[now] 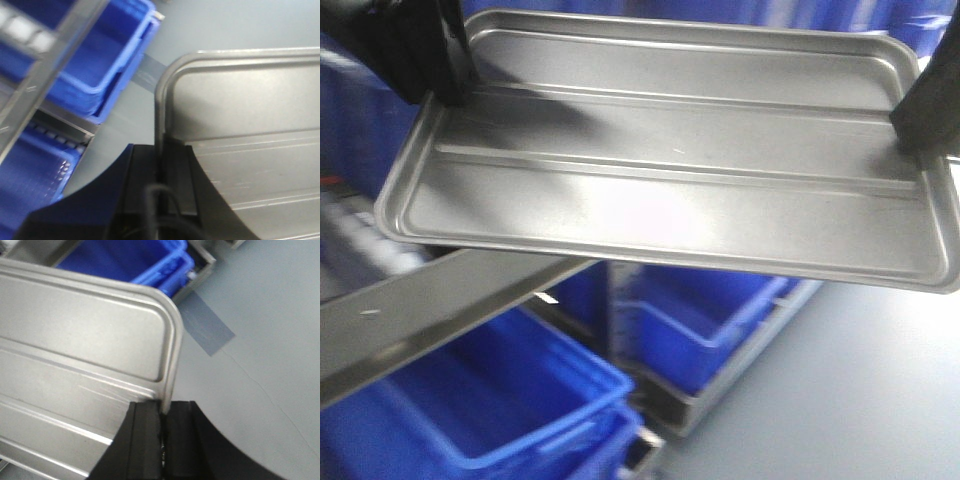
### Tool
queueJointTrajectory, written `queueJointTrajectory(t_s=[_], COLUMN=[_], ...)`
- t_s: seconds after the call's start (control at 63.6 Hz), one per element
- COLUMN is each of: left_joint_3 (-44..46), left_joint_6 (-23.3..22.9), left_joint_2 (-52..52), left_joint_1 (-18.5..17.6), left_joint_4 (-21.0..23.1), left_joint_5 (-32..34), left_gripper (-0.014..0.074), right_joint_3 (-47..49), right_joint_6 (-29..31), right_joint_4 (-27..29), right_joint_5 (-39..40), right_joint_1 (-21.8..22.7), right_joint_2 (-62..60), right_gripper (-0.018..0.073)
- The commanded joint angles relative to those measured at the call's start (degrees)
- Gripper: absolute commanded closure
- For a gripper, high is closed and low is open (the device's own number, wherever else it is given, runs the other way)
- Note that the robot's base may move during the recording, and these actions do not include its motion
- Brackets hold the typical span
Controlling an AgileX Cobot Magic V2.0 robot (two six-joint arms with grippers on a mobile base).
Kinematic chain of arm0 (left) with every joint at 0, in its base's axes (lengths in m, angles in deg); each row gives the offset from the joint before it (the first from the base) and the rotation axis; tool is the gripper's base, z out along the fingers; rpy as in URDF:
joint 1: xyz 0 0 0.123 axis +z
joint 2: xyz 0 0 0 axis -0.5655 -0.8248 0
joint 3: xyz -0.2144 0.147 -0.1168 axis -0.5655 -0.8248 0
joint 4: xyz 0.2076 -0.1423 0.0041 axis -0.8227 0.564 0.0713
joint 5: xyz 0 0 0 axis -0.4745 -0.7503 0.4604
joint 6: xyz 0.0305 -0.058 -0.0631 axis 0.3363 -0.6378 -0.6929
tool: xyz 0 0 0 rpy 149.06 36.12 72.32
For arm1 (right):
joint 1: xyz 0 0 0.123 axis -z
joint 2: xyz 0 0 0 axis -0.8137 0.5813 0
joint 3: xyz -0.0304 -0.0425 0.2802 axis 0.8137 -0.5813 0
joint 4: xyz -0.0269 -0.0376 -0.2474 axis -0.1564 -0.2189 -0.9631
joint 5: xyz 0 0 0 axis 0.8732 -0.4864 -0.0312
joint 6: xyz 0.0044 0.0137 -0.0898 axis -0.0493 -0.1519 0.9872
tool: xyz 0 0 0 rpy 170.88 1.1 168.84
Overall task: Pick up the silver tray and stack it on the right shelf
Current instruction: 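Hold the tray level with both grippers while the base drives to another shelf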
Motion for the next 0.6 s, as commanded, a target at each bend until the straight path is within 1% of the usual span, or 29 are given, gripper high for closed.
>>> queueJointTrajectory(t_s=[0.0, 0.582], left_joint_3=[1.8, 1.8], left_joint_6=[0.2, 0.2], left_joint_2=[1.7, 1.7], left_joint_1=[-0.1, -0.1], left_joint_4=[-4.6, -4.6], left_joint_5=[-1.9, -1.9], left_gripper=[0.0689, 0.0689], right_joint_3=[1.4, 1.4], right_joint_6=[1.0, 1.0], right_joint_4=[-2.9, -2.9], right_joint_5=[0.9, 0.9], right_joint_1=[0.2, 0.2], right_joint_2=[-1.0, -1.0], right_gripper=[0.0501, 0.0501])
